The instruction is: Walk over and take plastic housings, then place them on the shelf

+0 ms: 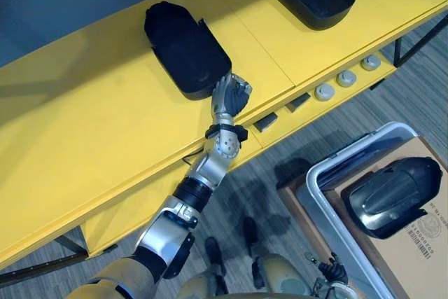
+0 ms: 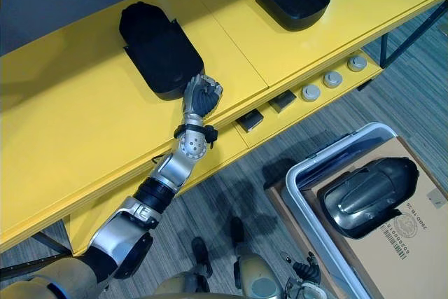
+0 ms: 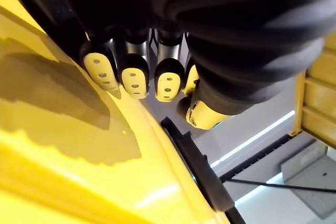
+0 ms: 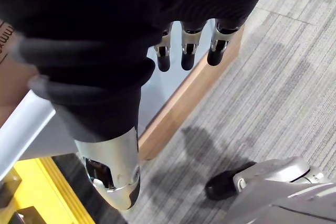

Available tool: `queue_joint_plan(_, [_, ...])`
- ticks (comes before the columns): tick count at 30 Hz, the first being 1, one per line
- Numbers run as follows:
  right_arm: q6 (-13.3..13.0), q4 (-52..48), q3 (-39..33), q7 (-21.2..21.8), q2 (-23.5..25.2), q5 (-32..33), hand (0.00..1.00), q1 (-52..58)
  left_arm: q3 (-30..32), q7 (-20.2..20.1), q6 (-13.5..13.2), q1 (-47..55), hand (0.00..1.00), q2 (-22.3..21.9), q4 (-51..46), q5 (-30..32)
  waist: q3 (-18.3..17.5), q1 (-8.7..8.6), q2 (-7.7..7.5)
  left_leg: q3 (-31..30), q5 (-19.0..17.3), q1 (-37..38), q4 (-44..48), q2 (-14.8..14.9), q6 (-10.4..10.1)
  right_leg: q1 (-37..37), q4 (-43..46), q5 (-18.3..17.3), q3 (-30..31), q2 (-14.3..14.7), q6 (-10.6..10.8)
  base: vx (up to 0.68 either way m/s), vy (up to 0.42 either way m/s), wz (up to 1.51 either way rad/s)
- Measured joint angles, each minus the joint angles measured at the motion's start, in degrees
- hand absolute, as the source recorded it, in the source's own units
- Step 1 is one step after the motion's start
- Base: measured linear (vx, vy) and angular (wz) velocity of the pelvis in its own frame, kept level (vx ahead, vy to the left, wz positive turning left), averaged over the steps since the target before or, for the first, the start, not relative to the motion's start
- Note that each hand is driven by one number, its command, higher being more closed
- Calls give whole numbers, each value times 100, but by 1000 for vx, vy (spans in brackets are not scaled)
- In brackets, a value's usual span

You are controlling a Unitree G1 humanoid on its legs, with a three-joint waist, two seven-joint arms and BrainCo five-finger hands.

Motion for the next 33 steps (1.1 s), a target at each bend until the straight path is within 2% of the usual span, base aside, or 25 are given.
queue_joint_plan(8, [-1,159,-7,1,-8,1,0,-7,148,-19,-14,23,100,176,228,-214,2,-12,-1,3,3,154,-80,-12,-1,117,-10,6,1,1,-9,0,0,0])
queue_joint_plan(16, [1,245,-24,1,-10,1,0,-15,74,-36,-86,286,100,349,39,-393,4,-13,-3,-86,6,185,-119,-37,2,167,-45,5,-47,-15,-7,3,0,3])
queue_joint_plan(18, [3,282,-29,4,-10,1,0,-20,-161,-71,-120,408,100,394,-436,-494,5,-15,-2,-166,10,179,-119,-48,0,192,-68,5,-101,-29,-6,15,5,14])
queue_joint_plan(22, [7,427,-90,7,-56,-1,0,-23,-561,-175,-489,955,100,447,-2045,-603,9,-14,9,-310,26,282,-106,-85,27,393,-152,-1,-214,-70,1,23,20,17])
queue_joint_plan(25, [8,527,-89,10,-68,-1,0,-23,-520,-271,-728,1407,100,530,-3178,-661,7,7,11,-364,21,378,-105,-106,33,512,-154,-17,-237,-94,22,2,26,11])
queue_joint_plan(28, [7,630,-71,19,-116,-1,0,-22,-310,-269,-931,1928,100,639,-4243,-658,1,127,21,-469,19,451,-102,-118,38,616,-155,-33,-326,-111,41,-20,18,16])
queue_joint_plan(31, [9,680,-57,24,-139,-6,0,-22,183,-259,-1100,2499,100,735,-5083,-710,-4,179,26,-636,20,580,-101,-114,37,811,-154,-90,-475,-119,80,-12,13,27])
queue_joint_plan(32, [8,716,-25,32,-175,-6,0,-17,374,-264,-1171,2723,100,809,-5366,-776,-34,271,40,-668,20,599,-100,-116,36,844,-148,-110,-514,-125,55,-12,17,23])
queue_joint_plan(33, [13,762,12,41,-222,-8,0,-19,535,-264,-1217,2864,100,861,-5554,-801,-44,293,56,-694,24,609,-100,-119,39,867,-152,-111,-539,-129,55,-12,21,18])
